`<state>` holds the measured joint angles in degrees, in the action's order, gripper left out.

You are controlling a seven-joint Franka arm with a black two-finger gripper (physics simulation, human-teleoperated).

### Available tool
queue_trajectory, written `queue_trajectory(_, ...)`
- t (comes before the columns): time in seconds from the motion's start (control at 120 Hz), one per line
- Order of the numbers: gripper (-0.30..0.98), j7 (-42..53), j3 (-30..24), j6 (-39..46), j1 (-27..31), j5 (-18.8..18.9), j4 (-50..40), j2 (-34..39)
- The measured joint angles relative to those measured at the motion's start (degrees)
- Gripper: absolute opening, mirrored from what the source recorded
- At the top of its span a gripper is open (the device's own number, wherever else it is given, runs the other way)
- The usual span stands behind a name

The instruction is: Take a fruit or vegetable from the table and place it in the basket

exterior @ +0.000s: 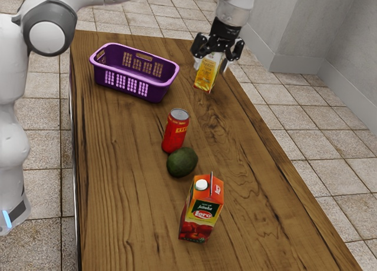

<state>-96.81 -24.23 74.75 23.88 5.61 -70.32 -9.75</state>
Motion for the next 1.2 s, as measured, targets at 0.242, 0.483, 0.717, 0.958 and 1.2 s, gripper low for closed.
queue_trajectory(0.242,0.69,-12.1,-1.1,0.5,-0.9,-2.2,-0.2,5.8)
queue_trajectory(0.483,0.69,-20.0,12.2,-2.4,-18.0,-4.8,-0.3,8.6)
queue_trajectory(0.717,0.69,-24.6,18.3,-2.9,-21.6,-8.4,-0.3,5.7)
queue_trajectory(0.958,0.68,-10.8,19.8,-0.1,-23.3,-6.1,-8.5,7.1)
queue_trajectory(1.2,0.69,4.9,18.6,16.8,-29.4,-0.5,-31.0,18.2)
